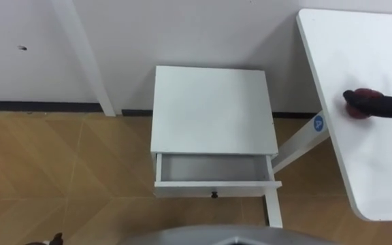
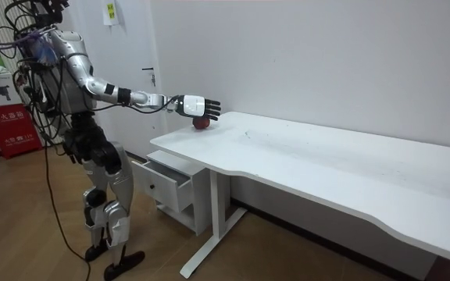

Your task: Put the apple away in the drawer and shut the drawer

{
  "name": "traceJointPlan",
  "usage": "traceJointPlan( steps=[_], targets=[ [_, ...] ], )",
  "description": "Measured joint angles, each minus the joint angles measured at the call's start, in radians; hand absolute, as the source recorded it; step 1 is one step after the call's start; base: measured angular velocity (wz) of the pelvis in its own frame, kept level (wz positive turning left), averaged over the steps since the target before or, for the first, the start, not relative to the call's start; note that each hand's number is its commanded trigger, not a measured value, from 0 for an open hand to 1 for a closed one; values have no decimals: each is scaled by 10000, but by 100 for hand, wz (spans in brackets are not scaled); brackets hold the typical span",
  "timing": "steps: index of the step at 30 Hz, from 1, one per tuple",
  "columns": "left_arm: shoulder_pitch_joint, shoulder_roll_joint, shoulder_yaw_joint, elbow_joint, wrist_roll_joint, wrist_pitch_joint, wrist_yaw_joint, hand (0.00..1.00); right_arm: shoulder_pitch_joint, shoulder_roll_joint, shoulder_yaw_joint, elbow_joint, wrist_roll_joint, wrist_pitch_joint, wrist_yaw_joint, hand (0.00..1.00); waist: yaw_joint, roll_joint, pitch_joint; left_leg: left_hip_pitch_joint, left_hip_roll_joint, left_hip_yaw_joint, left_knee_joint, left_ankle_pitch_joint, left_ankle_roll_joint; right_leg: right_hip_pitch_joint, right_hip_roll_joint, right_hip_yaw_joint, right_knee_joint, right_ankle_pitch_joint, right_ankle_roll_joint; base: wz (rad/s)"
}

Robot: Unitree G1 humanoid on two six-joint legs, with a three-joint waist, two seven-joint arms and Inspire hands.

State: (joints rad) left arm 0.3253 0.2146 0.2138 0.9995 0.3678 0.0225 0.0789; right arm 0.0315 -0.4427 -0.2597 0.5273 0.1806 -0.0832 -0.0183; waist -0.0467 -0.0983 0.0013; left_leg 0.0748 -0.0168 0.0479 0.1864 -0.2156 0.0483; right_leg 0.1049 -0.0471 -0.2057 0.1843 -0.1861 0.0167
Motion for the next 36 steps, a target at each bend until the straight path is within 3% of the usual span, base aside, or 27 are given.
traceJointPlan(
  steps=[7,18,19,20,21,22,24,30,36],
  targets=[
    [-16,2,6,-1,-6,7,-53,0,-80,-16,-4,653,-719,191,225,0,-25,-6,-11,-58,-7,-68,72,0,0,-3,7,-21,-1,4,-7,3],
    [-47,7,80,26,-21,-3,-50,0,-376,-99,-4,1423,-1112,190,630,0,-32,7,-17,-99,-33,-213,166,2,-2,77,-17,-218,-19,18,-25,4],
    [-60,7,99,26,-21,-7,-48,0,-424,-118,-4,1592,-1121,184,632,11,-31,4,-17,-95,-40,-239,167,2,-2,95,-22,-249,-23,18,-25,9],
    [-68,15,101,26,-20,-26,-34,0,-459,-163,-5,1705,-1121,116,627,62,-47,6,-17,-74,-44,-251,166,2,-2,126,-33,-306,-33,18,-24,8],
    [-71,36,100,32,-22,-45,-28,0,-508,-205,-4,1849,-1117,93,639,89,-46,2,-15,-39,-49,-260,159,2,-2,182,-35,-330,-78,21,-20,5],
    [-77,56,100,47,-26,-64,-27,0,-559,-226,-4,2021,-1117,54,643,100,-42,-6,-12,-15,-55,-271,149,2,-2,236,-33,-342,-125,26,-16,4],
    [-167,127,100,105,-25,-69,-21,0,-633,-322,-4,2512,-1105,-196,631,100,-23,-8,-13,67,-60,-306,116,2,-2,330,-26,-347,-165,31,-11,4],
    [-394,229,96,572,-24,-71,-12,0,-961,-623,-196,3388,-1115,-346,386,100,22,-35,-26,71,-66,-330,107,2,-2,337,-16,-321,-179,34,-6,0],
    [-506,294,95,890,-40,-76,13,0,-1220,-651,-403,4009,-1119,-485,182,100,5,19,-23,69,-60,-337,102,2,-2,338,-17,-381,-191,34,-6,0]
  ],
)
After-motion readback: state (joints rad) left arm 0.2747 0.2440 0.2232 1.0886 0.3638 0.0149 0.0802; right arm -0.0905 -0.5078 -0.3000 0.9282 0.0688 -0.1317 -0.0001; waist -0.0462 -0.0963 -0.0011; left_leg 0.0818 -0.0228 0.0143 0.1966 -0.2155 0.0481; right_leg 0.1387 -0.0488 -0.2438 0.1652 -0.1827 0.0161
